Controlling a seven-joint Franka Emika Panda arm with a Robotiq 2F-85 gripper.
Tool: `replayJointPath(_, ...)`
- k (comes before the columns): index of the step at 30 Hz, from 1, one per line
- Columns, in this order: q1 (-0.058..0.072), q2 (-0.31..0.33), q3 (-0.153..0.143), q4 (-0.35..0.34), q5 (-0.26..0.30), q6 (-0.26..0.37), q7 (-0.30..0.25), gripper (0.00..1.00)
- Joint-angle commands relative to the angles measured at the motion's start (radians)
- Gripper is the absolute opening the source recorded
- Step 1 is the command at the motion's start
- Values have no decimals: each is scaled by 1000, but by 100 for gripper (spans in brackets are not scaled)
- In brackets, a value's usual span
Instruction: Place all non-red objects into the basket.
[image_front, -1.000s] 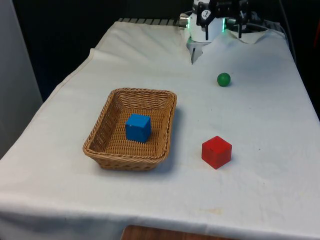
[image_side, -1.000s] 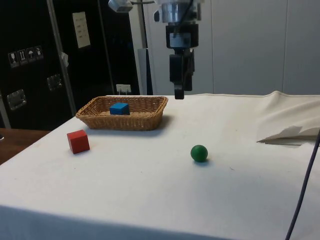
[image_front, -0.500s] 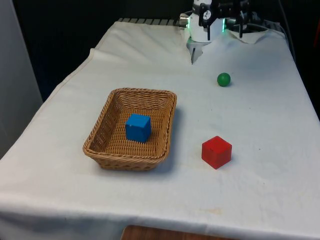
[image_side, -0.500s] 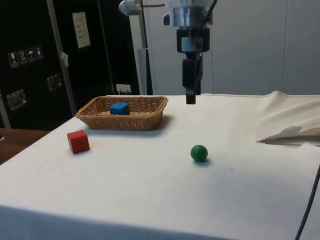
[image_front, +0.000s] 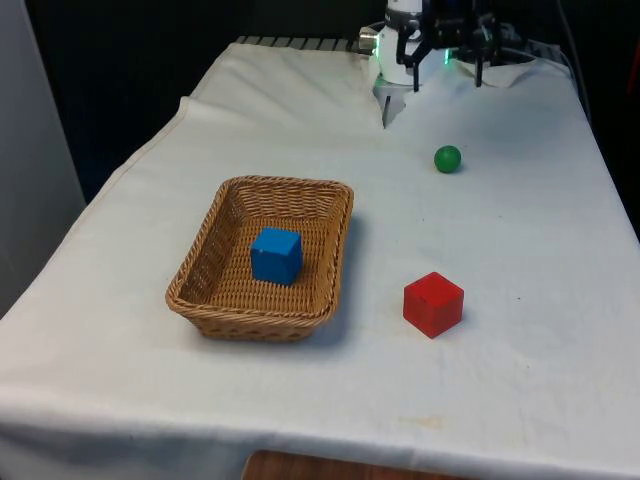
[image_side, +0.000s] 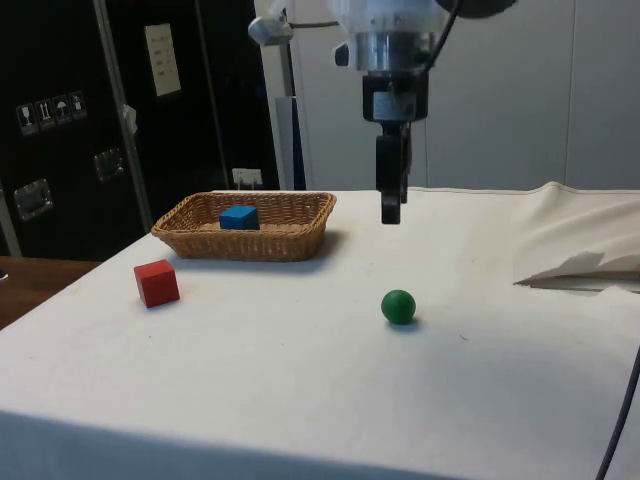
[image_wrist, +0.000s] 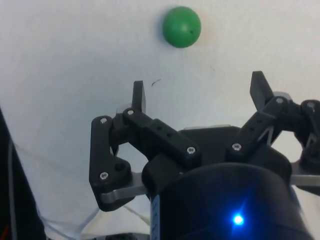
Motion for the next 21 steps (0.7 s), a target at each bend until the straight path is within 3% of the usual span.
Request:
replayJointPath(1, 4, 2, 0, -13, 6, 31, -5, 100)
replayJointPath(5, 7, 18, 1, -46, 11, 97, -20, 100)
replayJointPath(6, 0, 20, 3, -35, 0, 73, -11, 100)
replayJointPath(7, 8, 21, 1, -52, 12, 109, -22, 100)
replayJointPath(14, 12, 53, 3, -83, 18, 190, -37, 100)
replayJointPath(15, 0, 48, 5, -80, 0, 169, -28, 100)
replayJointPath(16, 12, 58, 3, -85, 18, 198, -38, 100)
replayJointPath(21, 16, 100, 7, -89, 27, 244, -43, 100)
